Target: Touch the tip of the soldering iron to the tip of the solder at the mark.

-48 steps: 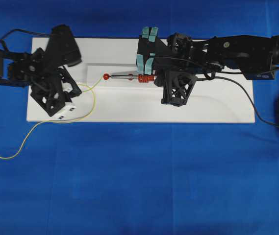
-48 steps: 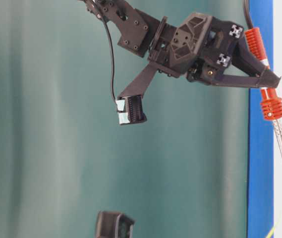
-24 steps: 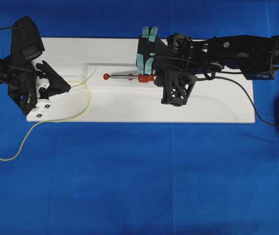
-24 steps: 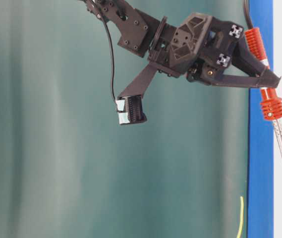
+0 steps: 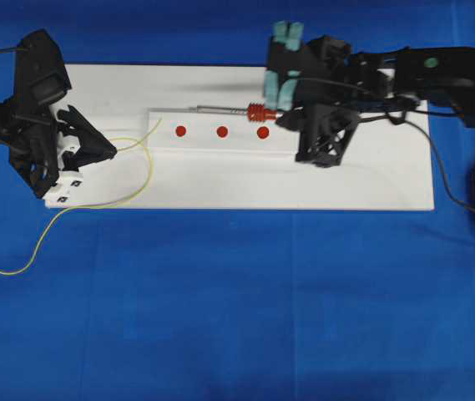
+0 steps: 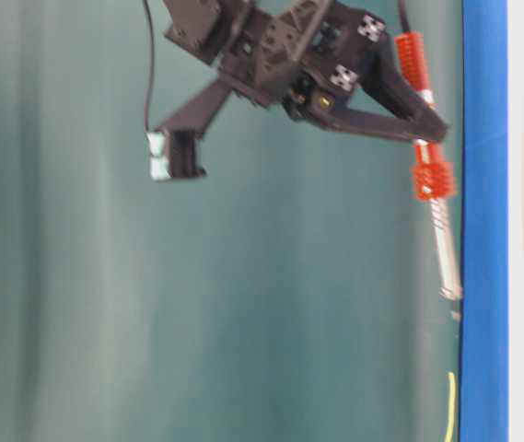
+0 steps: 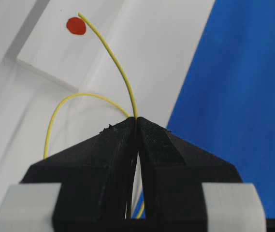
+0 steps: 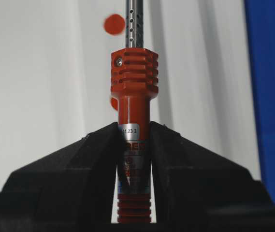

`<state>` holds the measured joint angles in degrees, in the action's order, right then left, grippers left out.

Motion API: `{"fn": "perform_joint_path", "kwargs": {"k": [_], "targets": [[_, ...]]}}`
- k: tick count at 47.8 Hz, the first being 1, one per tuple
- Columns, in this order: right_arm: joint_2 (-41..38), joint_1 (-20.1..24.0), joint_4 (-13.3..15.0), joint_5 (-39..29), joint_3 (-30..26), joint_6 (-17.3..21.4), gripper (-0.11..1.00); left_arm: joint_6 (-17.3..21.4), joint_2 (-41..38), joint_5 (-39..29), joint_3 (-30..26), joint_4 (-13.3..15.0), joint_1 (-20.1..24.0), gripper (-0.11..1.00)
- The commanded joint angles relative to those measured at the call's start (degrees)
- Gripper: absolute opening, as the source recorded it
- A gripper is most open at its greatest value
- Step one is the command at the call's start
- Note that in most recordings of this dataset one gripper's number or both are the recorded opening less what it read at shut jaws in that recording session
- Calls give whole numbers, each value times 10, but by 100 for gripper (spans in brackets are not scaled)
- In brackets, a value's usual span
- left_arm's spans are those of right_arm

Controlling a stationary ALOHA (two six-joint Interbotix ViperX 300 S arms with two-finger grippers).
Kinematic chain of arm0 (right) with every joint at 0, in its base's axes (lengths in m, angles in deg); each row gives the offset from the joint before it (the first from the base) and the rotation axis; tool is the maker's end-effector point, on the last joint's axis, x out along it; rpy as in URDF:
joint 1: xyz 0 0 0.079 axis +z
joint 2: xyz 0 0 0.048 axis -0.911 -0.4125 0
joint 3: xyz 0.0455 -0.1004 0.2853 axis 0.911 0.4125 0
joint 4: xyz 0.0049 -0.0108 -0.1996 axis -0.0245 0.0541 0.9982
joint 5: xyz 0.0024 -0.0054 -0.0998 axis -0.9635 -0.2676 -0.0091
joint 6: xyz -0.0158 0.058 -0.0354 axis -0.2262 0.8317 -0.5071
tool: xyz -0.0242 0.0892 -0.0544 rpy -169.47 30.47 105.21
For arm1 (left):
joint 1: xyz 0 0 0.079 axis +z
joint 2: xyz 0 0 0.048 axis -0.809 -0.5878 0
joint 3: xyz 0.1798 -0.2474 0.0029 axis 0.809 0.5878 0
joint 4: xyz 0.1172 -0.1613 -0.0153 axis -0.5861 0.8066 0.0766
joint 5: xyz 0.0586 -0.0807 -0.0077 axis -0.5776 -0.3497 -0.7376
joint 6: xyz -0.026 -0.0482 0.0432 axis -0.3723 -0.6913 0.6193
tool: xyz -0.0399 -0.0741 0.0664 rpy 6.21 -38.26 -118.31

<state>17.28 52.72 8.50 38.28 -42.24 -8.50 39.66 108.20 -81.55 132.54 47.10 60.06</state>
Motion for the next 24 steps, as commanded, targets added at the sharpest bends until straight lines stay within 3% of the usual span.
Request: {"fn": "perform_joint_path", "kwargs": {"k": [1, 11, 24], "targets": [[43, -4, 2, 20, 11, 2, 7, 1, 5, 2, -6, 0, -3, 2], [76, -7, 3, 52, 46, 11, 7, 1, 4, 2, -6, 0, -3, 2], [78, -8, 3, 53, 47, 14, 7, -2, -29, 8, -30, 1, -4, 2]]}}
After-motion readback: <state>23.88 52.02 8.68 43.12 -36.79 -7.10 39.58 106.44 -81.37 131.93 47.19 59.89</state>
